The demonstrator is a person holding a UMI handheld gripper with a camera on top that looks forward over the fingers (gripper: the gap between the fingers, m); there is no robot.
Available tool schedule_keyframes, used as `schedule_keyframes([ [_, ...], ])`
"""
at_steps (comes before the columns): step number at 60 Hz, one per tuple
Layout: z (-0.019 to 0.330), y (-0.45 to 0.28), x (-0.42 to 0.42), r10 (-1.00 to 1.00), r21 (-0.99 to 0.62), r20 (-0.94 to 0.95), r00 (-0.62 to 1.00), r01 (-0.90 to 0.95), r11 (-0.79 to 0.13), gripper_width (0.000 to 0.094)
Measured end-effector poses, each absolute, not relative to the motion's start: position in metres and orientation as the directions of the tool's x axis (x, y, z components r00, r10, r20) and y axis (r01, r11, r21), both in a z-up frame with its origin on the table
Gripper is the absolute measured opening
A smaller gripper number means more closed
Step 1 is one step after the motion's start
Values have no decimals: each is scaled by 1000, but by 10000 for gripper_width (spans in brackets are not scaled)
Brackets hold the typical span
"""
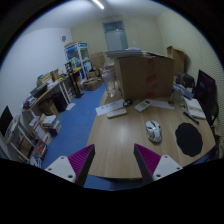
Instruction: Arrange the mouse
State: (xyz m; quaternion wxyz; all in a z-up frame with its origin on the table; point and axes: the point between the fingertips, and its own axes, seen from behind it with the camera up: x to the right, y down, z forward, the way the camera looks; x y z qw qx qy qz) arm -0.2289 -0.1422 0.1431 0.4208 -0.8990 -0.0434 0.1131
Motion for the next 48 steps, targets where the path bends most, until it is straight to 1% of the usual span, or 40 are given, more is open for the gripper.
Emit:
schedule_keyframes([
  [10,146,-137,-227,141,-776,-151,978,-29,-630,812],
  [20,130,-130,-197,89,-764,-124,988,-38,-644,813],
  [24,119,-122,-179,71,-757,-106,992,-34,-652,812],
  [33,80,-89,-135,49,-749,-73,996,-22,-662,814],
  [40,50,-44,-103,70,-757,-31,997,22,-654,814],
  [48,19,2,-91,119,-749,-28,992,58,-660,809],
])
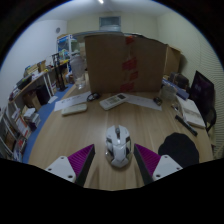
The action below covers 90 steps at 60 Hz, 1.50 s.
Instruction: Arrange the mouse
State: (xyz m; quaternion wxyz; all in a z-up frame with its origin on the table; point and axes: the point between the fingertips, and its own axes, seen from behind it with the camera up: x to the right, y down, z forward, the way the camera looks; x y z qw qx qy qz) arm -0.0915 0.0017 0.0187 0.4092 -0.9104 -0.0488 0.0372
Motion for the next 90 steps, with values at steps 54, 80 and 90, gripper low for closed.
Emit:
schedule_keyframes([
  [54,158,-22,41,-12,-843,97,995,75,-533,374],
  [80,-19,-29,128,52,-695,-11,999,30,-718,384],
  [90,-20,-26,126,66,-687,-26,998,30,-726,498],
])
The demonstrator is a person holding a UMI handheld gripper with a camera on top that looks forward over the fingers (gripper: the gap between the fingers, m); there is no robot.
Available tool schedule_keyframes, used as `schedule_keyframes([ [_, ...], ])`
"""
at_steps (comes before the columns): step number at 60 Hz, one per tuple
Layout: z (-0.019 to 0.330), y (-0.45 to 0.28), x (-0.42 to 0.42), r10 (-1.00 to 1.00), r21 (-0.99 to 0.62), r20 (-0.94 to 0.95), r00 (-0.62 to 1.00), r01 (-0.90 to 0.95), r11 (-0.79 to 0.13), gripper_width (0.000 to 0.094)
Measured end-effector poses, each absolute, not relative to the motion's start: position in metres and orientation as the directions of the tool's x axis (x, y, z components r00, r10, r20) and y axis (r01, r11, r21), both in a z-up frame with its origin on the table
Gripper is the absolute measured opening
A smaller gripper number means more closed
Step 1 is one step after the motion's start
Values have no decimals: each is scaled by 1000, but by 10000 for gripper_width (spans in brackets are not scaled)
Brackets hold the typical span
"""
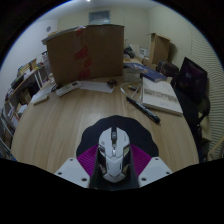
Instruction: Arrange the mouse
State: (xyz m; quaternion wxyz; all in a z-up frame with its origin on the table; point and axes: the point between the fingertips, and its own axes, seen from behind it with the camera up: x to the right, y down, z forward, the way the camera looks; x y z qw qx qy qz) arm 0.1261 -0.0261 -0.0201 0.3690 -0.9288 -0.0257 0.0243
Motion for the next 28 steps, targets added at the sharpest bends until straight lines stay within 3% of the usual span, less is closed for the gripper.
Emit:
schedule_keyframes([
  [5,-19,-31,123,65,-654,-38,997,25,-756,657],
  [9,-13,-42,116,65,-637,-62,996,11,-771,876],
  [11,-7,-49,114,58,-637,-55,997,10,-771,904],
  [14,5,-64,113,46,-638,-27,999,18,-770,843],
  [28,62,-155,69,-8,-644,-33,999,-27,-764,843],
])
